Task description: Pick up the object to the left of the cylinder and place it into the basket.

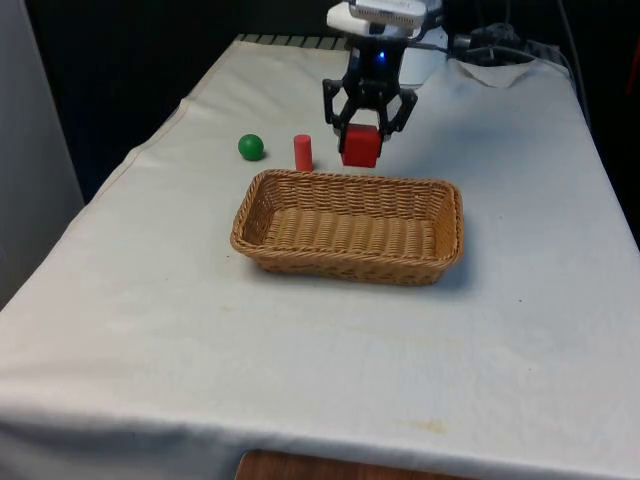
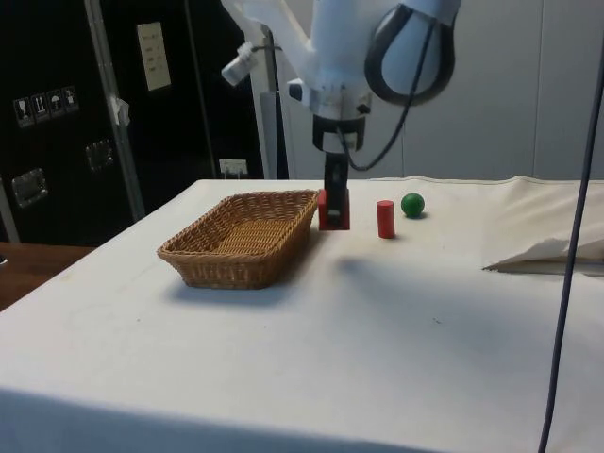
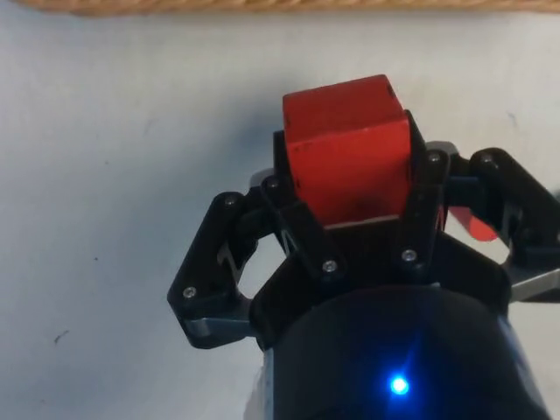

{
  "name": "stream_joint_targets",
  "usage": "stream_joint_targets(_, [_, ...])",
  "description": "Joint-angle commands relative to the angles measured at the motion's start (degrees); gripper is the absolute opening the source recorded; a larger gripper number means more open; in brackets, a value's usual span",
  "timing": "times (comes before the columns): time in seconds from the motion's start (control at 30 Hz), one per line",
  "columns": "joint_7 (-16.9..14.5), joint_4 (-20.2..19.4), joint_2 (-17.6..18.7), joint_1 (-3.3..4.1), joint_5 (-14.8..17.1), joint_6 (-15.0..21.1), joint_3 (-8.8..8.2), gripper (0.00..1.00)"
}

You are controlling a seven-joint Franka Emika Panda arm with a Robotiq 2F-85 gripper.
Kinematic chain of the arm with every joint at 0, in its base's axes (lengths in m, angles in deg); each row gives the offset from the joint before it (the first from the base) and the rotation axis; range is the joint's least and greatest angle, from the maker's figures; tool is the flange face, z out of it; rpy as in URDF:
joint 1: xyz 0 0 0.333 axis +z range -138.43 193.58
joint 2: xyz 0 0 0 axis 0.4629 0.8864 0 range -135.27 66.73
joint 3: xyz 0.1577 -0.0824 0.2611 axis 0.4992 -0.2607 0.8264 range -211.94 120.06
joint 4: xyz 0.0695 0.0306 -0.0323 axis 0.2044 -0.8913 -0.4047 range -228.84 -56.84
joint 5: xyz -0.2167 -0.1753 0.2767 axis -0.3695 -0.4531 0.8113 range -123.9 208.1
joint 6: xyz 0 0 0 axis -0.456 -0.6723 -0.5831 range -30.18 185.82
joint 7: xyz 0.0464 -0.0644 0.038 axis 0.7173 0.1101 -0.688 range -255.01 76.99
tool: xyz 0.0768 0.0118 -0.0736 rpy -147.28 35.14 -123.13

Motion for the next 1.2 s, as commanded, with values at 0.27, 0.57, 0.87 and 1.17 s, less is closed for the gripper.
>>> stream_joint_targets(0.27, [-0.52,5.33,-1.15,-0.06,0.69,-5.56,0.52,0.00])
stream_joint_targets(0.57, [-0.80,10.26,-0.86,-0.11,1.26,-9.45,0.92,0.00])
stream_joint_targets(0.87, [-1.20,14.84,2.86,-0.46,3.15,-10.54,1.78,0.00])
stream_joint_targets(1.17, [-1.15,19.37,10.37,-1.03,5.84,-7.91,2.64,0.00])
